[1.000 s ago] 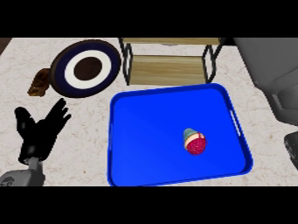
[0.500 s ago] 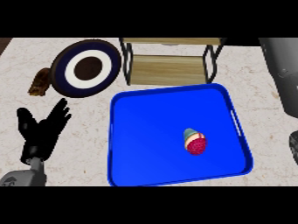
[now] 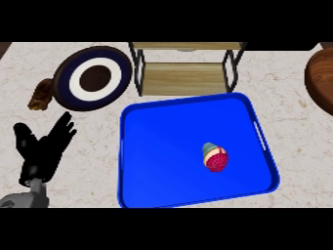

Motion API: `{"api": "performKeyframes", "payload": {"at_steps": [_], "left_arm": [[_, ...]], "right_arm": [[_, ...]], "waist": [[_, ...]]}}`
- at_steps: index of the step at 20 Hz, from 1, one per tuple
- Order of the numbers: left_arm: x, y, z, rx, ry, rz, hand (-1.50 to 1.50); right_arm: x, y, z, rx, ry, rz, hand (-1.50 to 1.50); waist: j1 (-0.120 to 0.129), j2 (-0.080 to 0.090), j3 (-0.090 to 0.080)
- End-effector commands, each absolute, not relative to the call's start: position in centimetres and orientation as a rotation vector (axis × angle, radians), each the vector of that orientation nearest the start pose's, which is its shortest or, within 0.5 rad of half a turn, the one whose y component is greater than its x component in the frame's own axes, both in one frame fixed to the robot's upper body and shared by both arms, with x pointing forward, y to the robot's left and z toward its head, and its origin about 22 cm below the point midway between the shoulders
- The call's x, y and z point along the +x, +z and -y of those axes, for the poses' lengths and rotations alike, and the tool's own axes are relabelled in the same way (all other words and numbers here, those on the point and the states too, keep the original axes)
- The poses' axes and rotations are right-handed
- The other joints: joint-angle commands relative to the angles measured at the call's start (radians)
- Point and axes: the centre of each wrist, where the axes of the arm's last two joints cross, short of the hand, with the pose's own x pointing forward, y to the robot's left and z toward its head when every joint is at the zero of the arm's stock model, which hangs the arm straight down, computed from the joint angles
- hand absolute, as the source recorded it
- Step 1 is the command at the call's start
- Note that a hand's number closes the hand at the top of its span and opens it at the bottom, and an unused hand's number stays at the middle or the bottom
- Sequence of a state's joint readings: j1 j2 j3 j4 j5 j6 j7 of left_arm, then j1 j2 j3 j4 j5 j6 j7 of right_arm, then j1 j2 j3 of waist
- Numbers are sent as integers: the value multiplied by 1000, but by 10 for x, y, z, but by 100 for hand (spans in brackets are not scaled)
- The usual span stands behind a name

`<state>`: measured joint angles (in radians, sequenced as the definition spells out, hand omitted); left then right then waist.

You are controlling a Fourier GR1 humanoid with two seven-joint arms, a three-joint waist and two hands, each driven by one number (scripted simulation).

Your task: Pick the lemon from the tray and place it in the tiered shelf

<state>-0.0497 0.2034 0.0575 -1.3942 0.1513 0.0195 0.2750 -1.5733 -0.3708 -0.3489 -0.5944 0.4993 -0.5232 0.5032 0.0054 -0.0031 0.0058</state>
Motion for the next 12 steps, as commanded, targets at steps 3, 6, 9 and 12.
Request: {"api": "performKeyframes", "payload": {"at_steps": [3, 6, 9, 12], "left_arm": [[241, -37, -296, 100, 72, 1100, 0], [257, -31, -293, 111, 84, 1103, 0], [242, -30, -298, 89, 48, 1103, 0], [239, -36, -293, 110, 46, 1104, 0]], "right_arm": [[441, 378, 246, -701, -504, 1684, -150], [427, 383, 274, -649, -513, 1689, -150], [414, 377, 298, -628, -458, 1700, -150], [391, 399, 348, -622, -467, 1719, -150]], "waist": [[-26, -4, -6], [-35, -4, -6], [-20, -3, -5], [-16, 0, -5]]}}
